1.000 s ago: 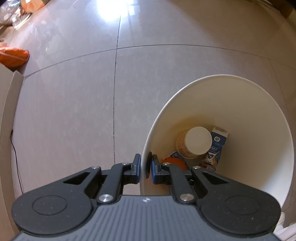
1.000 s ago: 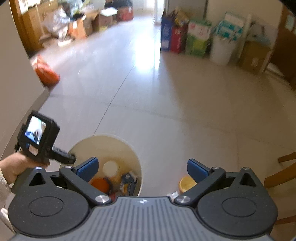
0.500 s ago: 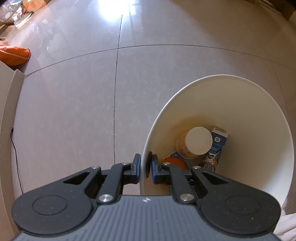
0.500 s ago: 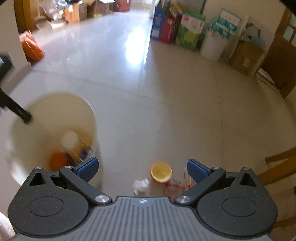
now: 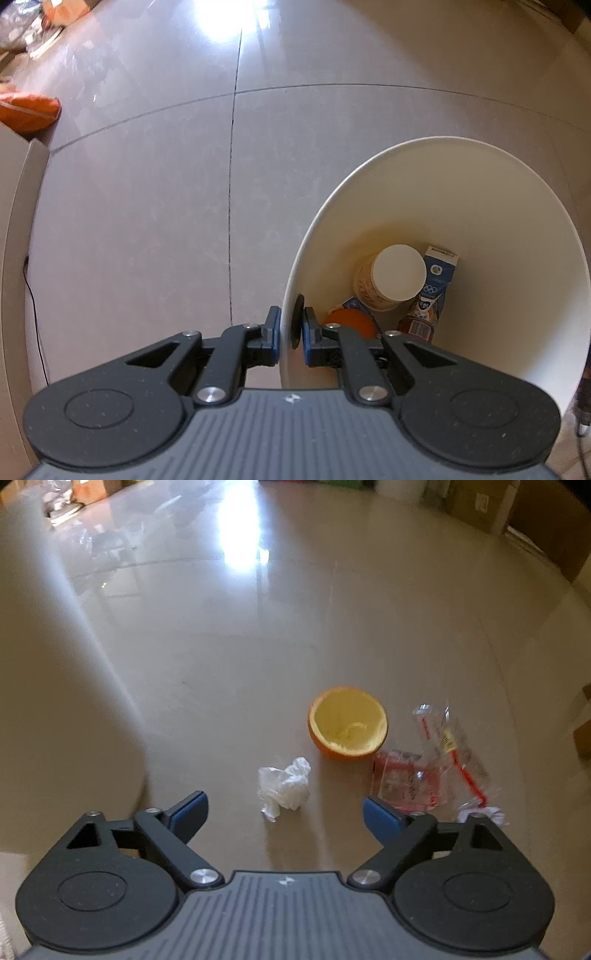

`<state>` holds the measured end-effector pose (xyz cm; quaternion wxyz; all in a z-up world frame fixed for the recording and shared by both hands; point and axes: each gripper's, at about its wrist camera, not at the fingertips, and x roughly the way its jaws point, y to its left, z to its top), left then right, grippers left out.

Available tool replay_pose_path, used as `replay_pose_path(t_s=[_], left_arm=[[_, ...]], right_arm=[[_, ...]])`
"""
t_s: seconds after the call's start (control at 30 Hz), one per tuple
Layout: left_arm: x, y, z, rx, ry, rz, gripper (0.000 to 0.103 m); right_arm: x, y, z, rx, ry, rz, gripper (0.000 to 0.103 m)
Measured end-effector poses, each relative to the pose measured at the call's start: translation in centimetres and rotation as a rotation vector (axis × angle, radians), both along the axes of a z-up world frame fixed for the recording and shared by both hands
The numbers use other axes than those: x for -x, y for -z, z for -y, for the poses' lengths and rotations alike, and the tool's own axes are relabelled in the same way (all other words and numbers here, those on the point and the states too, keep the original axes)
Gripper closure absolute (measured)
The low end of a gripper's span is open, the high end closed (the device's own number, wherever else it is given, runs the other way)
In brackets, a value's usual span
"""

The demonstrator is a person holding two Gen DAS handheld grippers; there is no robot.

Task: Collect trash
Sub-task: 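Lower the right gripper onto the crumpled white tissue and grasp it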

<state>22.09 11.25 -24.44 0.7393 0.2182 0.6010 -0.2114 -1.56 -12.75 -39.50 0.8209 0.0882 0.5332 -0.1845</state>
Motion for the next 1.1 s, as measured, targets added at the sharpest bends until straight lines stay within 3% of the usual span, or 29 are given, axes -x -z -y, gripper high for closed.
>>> replay_pose_path(t_s=[0.23,0.73,0.83,0.97,1.1], left_arm=[[-0.4,0.1,0.2,0.002,-0.009,-0.010,0.093],[-0.6,0.1,-0.2,0.007,-0.017,-0.015,0.093],[-0.7,0.1,-0.2,0.007,-0.017,-0.017,0.093],[-0.8,0.0,-0.3,0.010,-0.021,-0.020,0.093],[-0.9,0.0,-0.3,0.011,-0.021,-0.021,0.093]], right_arm=[[-0.9,4.9,1.5,0.005,-0.014,-0.006,0.016],[-2.2,7.3,2.4,0.002,-0.009,-0.013,0.029],[-2.6,7.8,2.4,0.001,-0.023,-0.031,0.036],[-3.0,7.9,2.5,-0.018,-0.022,-0.056,0.053],[-3.4,7.5,2.6,-0.033,-0.030,-0.078,0.061]])
